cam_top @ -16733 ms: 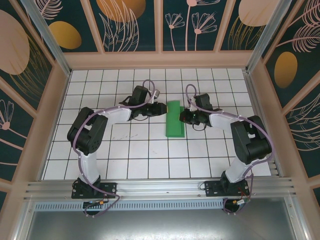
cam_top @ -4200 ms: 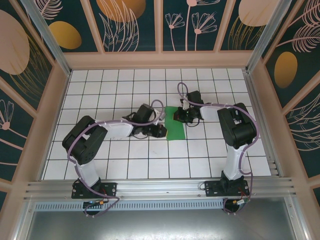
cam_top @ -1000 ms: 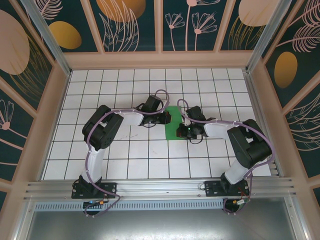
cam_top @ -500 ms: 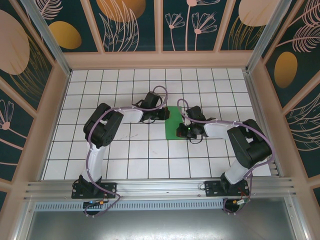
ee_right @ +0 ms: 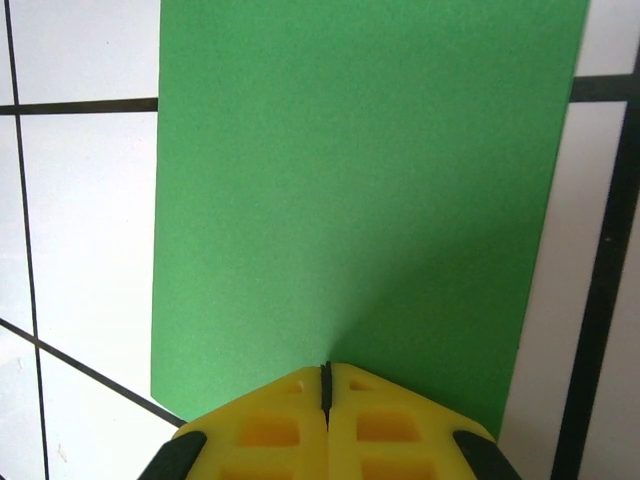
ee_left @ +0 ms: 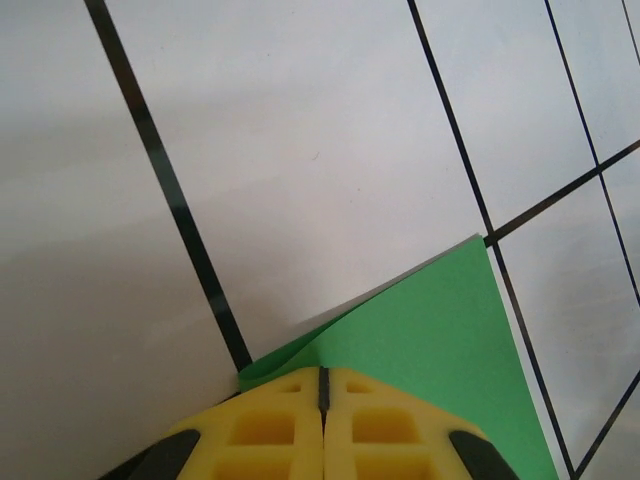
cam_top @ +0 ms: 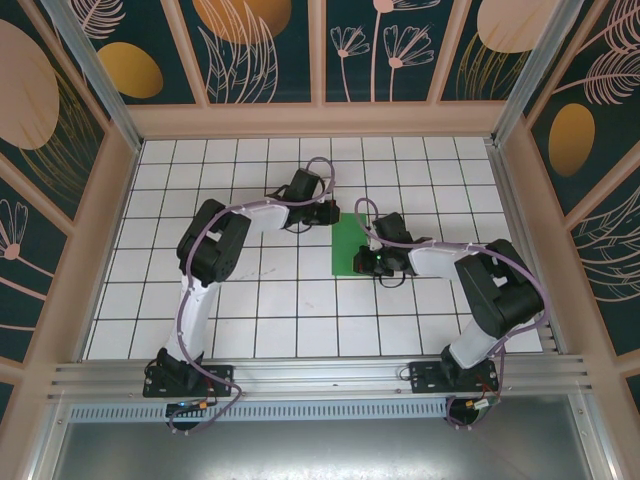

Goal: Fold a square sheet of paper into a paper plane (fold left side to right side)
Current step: First fold the square sheet of paper in half at the center of the table.

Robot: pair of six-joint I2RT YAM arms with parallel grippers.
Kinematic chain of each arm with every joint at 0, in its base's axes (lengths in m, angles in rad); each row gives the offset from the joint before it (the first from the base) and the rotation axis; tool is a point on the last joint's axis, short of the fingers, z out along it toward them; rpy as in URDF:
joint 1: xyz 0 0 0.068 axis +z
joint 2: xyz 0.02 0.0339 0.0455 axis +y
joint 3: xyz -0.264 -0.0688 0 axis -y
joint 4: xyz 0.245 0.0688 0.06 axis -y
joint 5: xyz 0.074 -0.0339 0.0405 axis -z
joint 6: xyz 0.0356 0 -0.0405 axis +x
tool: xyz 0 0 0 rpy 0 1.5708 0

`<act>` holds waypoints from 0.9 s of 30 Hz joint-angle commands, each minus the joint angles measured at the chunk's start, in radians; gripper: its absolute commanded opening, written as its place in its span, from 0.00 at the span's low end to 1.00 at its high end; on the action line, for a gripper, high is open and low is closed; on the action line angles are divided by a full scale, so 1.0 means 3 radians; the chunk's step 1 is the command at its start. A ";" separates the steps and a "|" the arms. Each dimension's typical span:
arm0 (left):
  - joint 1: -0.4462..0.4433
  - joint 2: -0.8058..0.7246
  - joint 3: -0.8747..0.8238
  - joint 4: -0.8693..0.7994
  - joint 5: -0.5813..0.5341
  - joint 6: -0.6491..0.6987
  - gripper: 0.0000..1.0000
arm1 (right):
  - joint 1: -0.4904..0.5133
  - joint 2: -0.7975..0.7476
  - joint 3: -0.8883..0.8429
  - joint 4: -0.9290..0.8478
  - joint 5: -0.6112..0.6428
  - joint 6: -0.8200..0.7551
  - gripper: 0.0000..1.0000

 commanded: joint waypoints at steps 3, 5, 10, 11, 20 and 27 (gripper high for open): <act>0.0209 0.0249 0.0215 -0.0063 -0.0443 0.0111 0.08 | 0.0020 0.0049 -0.0244 -0.0600 0.0114 0.0029 0.00; 0.0222 0.0286 0.0296 -0.0112 -0.0437 0.0124 0.08 | 0.0028 0.0038 -0.0249 -0.0586 0.0102 0.0034 0.00; 0.0241 0.0359 0.0484 -0.0223 -0.0453 0.0177 0.09 | 0.0038 0.0030 -0.0269 -0.0541 0.0078 0.0051 0.00; 0.0243 0.0373 0.0525 -0.0251 -0.0453 0.0183 0.09 | 0.0040 0.0034 -0.0277 -0.0537 0.0076 0.0054 0.00; 0.0279 0.0220 0.0638 -0.0329 -0.0419 0.0220 0.10 | 0.0045 -0.0020 -0.0212 -0.0447 0.0010 0.0074 0.02; 0.0279 -0.0778 -0.0362 0.0100 -0.0301 0.0080 0.14 | -0.0013 -0.0364 0.0002 -0.0080 -0.0161 0.0096 0.24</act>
